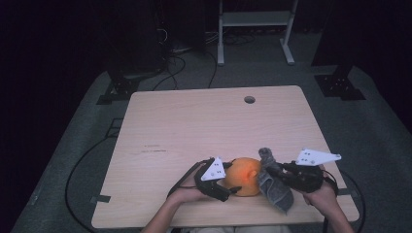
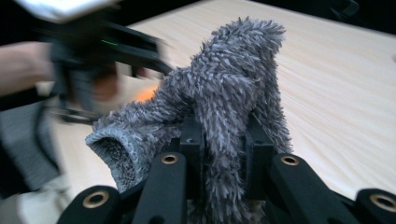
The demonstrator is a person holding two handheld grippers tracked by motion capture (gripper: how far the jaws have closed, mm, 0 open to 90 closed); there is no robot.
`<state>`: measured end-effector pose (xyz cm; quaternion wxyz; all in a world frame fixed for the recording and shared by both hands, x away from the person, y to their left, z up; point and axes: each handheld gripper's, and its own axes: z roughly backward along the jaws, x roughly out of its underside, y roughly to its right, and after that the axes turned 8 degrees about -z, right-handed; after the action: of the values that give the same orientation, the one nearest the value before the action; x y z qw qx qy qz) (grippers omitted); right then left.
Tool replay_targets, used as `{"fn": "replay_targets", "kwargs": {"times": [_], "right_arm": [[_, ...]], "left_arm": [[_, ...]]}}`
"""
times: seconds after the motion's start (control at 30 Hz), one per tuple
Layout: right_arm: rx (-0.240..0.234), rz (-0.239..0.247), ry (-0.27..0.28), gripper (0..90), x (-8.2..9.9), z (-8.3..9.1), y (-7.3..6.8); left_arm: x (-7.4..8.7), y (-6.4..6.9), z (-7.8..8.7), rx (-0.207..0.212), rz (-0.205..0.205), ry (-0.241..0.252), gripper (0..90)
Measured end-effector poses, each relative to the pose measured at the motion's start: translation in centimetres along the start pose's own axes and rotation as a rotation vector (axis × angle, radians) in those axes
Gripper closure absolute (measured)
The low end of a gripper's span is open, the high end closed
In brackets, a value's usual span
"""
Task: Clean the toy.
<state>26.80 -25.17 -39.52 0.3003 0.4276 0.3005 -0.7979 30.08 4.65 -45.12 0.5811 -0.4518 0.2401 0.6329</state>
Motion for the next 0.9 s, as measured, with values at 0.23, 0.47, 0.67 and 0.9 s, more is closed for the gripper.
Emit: {"fn": "replay_targets", "kwargs": {"times": [0.23, 0.47, 0.67, 0.9], "right_arm": [[0.003, 0.113, -0.050, 73.2, -0.2, -1.9, -2.6], [0.029, 0.032, -0.022, 73.5, 0.5, -0.9, -0.5], [0.061, 0.052, 0.051, 73.8, -0.7, 0.4, -1.2], [0.097, 0.002, 0.001, 73.9, 0.3, -1.5, -0.2]], "left_arm": [[0.0, 0.0, -0.3, -0.003, 0.010, -0.010, 15.1], [-0.9, 0.5, -0.6, -0.071, 0.024, 0.038, 31.3], [-3.4, 0.5, 1.0, -0.114, -0.010, 0.062, 34.9], [-3.5, 0.0, 2.2, -0.107, 0.019, 0.013, 36.9]]}}
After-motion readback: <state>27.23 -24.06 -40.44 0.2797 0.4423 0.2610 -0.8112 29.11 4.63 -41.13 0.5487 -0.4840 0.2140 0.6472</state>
